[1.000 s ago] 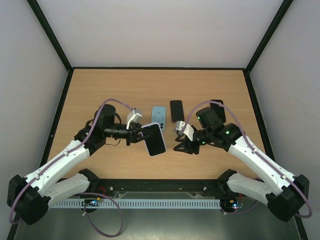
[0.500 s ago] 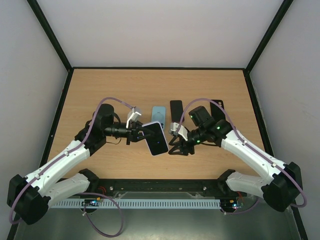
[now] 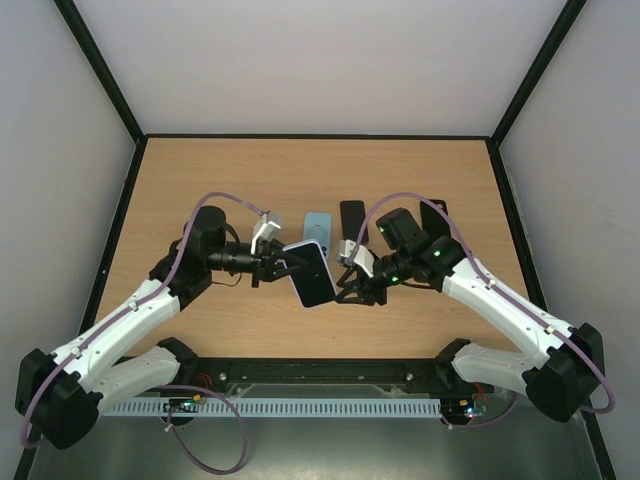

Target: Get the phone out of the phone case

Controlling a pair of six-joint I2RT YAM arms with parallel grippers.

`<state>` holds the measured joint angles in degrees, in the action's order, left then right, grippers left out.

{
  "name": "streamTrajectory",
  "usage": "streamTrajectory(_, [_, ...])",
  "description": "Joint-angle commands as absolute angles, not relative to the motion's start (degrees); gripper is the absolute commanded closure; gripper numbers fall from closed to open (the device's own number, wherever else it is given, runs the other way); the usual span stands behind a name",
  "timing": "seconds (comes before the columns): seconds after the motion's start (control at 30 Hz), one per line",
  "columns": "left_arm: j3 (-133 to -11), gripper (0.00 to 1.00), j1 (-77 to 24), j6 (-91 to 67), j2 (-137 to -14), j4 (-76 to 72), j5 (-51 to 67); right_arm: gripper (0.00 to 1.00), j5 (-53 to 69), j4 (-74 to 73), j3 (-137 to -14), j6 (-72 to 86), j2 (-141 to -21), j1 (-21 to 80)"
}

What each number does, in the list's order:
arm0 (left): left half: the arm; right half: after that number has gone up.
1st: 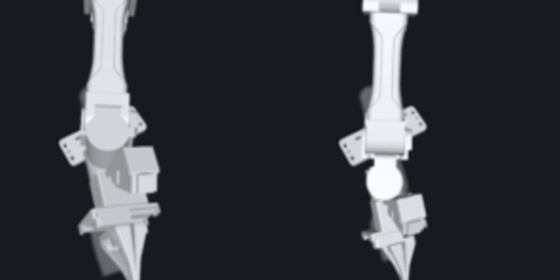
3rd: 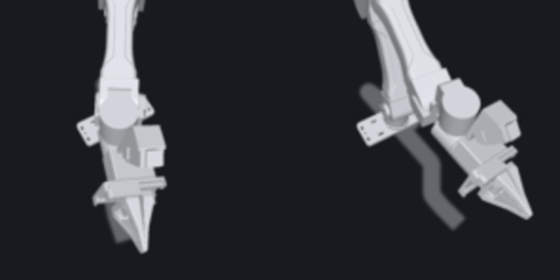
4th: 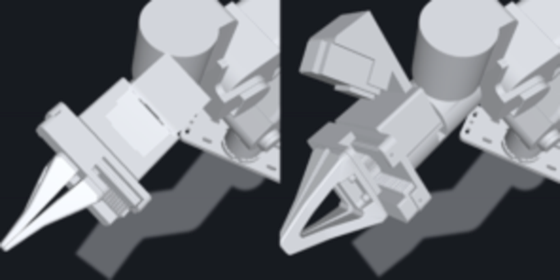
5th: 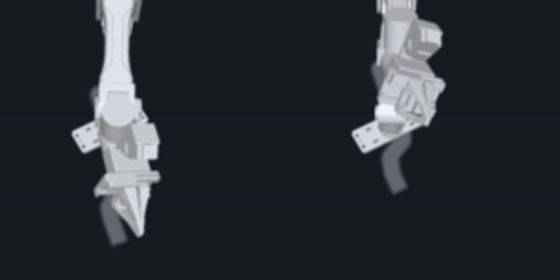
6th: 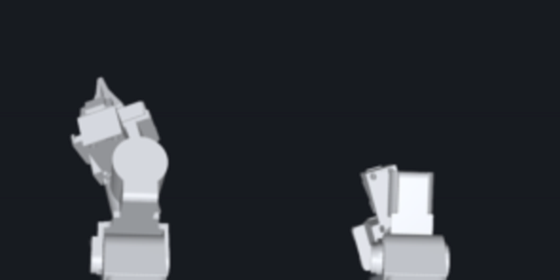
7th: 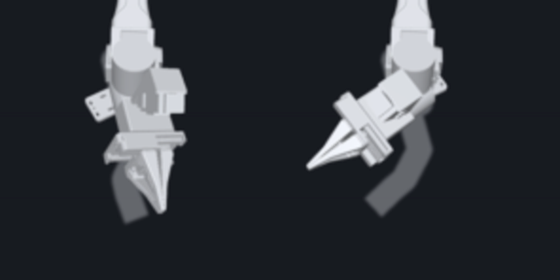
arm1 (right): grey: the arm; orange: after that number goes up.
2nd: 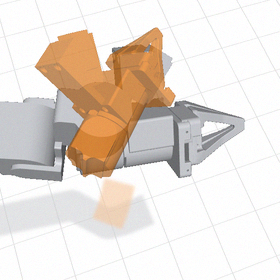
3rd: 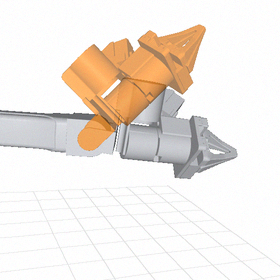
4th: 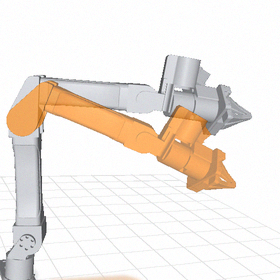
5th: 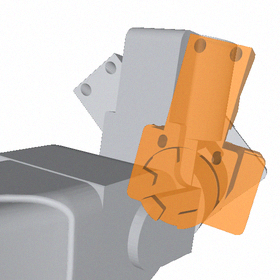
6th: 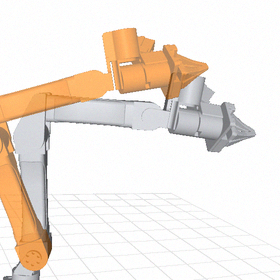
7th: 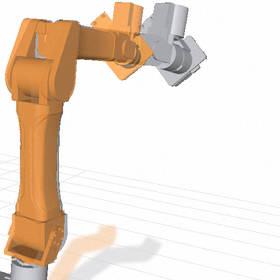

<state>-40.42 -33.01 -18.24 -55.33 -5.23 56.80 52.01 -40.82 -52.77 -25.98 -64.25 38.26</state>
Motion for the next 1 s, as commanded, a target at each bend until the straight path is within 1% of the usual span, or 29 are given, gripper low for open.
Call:
streamTrajectory(0.0, [-39.87,0.98,-33.39,-21.07,-55.13,-12.12,64.77,0.64,46.88,-36.53,-54.53,-22.83,-64.95,38.41])
streamTrajectory(0.07, [-38.8,0.98,-33.48,-24.75,-55.39,-16.69,68.49,0.64,45.55,-35.1,-54.78,-21.43,-64.9,38.38])
streamTrajectory(0.17, [-38.58,0.97,-33.74,-26.2,-55.24,-18.62,71.13,0.64,42.95,-33.08,-55.16,-20.16,-64.95,38.39])
streamTrajectory(0.3, [-38.33,0.98,-33.83,-25.92,-54.53,-18.33,70.39,0.62,41.2,-30.74,-55.3,-19.04,-64.99,38.34])
streamTrajectory(0.43, [-38.68,0.98,-34.67,-23.88,-55.92,-14.66,66.12,0.56,46.95,-30.26,-57.66,-17.31,-65.0,38.4])
streamTrajectory(0.57, [-40.22,0.98,-37.29,-21.8,-58.24,-11.16,62.75,0.51,53.13,-26.09,-58.54,-12.93,-63.77,38.32])
streamTrajectory(0.63, [-40.89,0.98,-38.64,-21.11,-59.2,-9.86,62.18,0.46,56.87,-23.12,-58.28,-10.51,-63.04,38.32])
streamTrajectory(0.7, [-40.33,0.98,-39.34,-23.14,-59.23,-12.75,63.44,0.43,60.38,-18.56,-58.14,-6.54,-62.95,38.32])
streamTrajectory(0.8, [-39.04,0.97,-40.34,-24.79,-59.76,-13.81,59.55,0.4,65.7,-10.9,-57.96,1.58,-64.0,38.32])
streamTrajectory(0.9, [-39.29,0.98,-40.43,-26.9,-62.31,-15.43,58.22,0.41,68.75,-0.3,-57.52,14.08,-65.02,38.32])
streamTrajectory(0.97, [-39.77,0.98,-40.43,-27.79,-63.35,-15.3,54.15,0.46,68.89,-0.01,-58.7,15.5,-65.31,38.3])
